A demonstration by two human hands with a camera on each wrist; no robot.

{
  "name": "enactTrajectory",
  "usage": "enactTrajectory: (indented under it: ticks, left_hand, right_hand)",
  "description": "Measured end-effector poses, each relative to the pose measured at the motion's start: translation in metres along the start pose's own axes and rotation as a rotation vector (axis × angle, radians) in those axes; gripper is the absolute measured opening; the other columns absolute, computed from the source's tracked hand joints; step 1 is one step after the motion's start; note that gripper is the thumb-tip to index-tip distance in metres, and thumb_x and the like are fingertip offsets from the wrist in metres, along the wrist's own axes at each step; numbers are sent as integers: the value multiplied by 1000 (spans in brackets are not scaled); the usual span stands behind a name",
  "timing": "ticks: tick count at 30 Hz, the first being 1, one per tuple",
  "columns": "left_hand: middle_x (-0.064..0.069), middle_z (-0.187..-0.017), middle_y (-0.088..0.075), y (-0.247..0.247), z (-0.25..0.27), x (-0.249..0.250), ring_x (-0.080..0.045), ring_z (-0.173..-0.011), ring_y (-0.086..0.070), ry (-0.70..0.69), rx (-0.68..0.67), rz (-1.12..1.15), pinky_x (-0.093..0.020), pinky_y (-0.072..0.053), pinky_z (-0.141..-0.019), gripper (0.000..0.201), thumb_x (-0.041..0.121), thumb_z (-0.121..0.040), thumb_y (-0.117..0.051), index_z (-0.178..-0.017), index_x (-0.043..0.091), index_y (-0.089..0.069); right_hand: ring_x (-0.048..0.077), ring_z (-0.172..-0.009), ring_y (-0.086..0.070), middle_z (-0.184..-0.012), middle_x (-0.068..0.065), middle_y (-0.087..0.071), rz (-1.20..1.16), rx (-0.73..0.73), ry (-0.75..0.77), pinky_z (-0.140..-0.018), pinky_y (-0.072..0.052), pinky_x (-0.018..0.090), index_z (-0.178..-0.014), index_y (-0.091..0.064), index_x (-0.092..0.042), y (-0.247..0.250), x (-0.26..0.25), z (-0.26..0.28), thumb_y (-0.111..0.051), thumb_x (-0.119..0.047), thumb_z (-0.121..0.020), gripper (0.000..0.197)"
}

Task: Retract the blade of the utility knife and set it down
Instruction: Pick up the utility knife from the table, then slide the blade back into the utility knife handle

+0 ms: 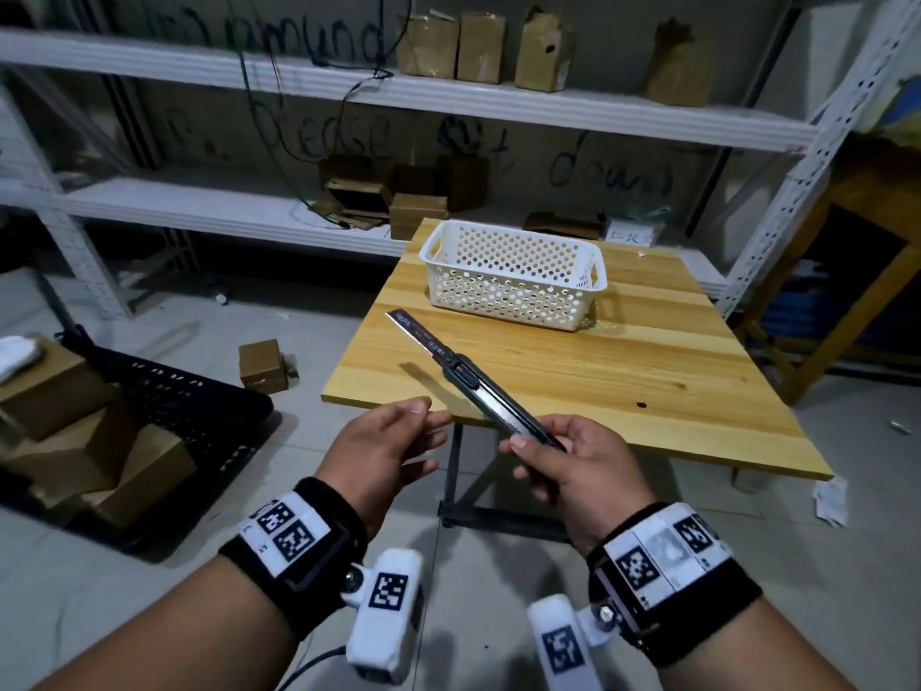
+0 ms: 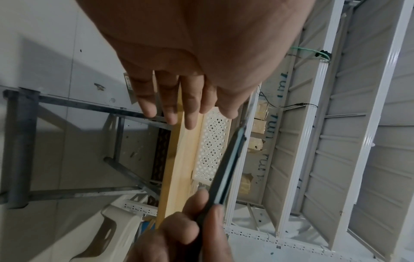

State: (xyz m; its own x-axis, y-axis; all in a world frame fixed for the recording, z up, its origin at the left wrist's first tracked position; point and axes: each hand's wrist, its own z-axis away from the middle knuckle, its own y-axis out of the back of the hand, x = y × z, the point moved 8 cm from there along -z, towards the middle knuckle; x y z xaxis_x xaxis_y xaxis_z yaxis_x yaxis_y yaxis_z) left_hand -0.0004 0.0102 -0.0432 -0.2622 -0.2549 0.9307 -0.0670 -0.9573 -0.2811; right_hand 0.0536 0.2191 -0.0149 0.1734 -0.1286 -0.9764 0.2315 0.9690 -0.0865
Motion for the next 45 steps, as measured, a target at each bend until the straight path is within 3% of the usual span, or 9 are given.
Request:
enactTrajectory:
  ticks: [3,7,13,15,20,26,29,38,45]
  left_hand:
    - [-4,-123,-79,-5,0,6,-24,-125,-67,-36,-36,12,-50,-50,-108,27,27,-107,-52,-126,15,-68]
    - [-8,-130,-76,-18,2,11,-24,-128,-66,-43,-129,99,-48,-46,-105,32,27,-109,-47,-128,11,-67]
    - [-17,-127,-75,-27,6,19,-26,-107,-75,-73,-199,162,-47,-54,-93,28,23,-108,-47,-118,8,-69]
    - [-17,-125,-76,-28,7,21,-24,-104,-75,-89,-205,131,-49,-51,-96,30,22,-107,-49,-122,5,-68]
    - [-16,-126,-76,-31,8,20,-31,-110,-69,-119,-212,57,-51,-48,-98,37,21,-107,-51,-130,-6,-61]
    - [-14,-128,-75,-34,9,15,-36,-129,-63,-124,-259,-1,-63,-38,-115,28,20,-103,-59,-121,4,-73]
    - [-15,-126,-76,-35,9,14,-34,-130,-62,-126,-264,10,-64,-37,-116,26,26,-98,-64,-113,11,-78]
    - [-28,-130,-69,-30,6,14,-51,-133,-51,-168,-214,-3,-68,-37,-115,37,32,-89,-73,-117,8,-78]
    - [-9,-130,-76,-38,16,14,-28,-132,-62,-134,-319,-7,-65,-35,-117,36,35,-94,-65,-118,11,-78]
  right_hand:
    - [16,-57,-61,-85,16,-78,-199,-102,-83,-47,-40,24,-116,-58,5,-17,4,5,-69,5,-87,31]
    - [17,-53,-60,-83,18,-75,-275,-196,-150,-44,-38,23,-111,-58,2,-36,11,14,-66,8,-87,26]
    - [21,-51,-62,-77,16,-73,-145,-321,-204,-43,-40,27,-105,-53,-7,-49,18,24,-68,3,-87,26]
    - [23,-54,-64,-80,17,-72,-142,-350,-229,-46,-45,29,-109,-58,-6,-53,17,26,-71,-12,-87,26]
    - [30,-69,-68,-95,23,-71,-172,-400,-349,-63,-54,38,-129,-59,-2,-63,22,27,-55,-59,-93,67]
    - [29,-58,-63,-77,19,-68,-96,-346,-376,-53,-45,32,-99,-63,-7,-59,27,23,-49,-78,-84,74]
    - [23,-44,-49,-60,9,-56,-38,-315,-373,-48,-39,28,-84,-65,-7,-56,30,21,-50,-86,-75,80]
    - [21,-40,-40,-50,5,-44,181,-266,-331,-48,-34,29,-63,-57,-14,-50,34,18,-47,-100,-57,87]
    - [20,-37,-38,-48,5,-42,217,-237,-274,-43,-32,26,-57,-53,-16,-52,29,16,-48,-97,-62,81]
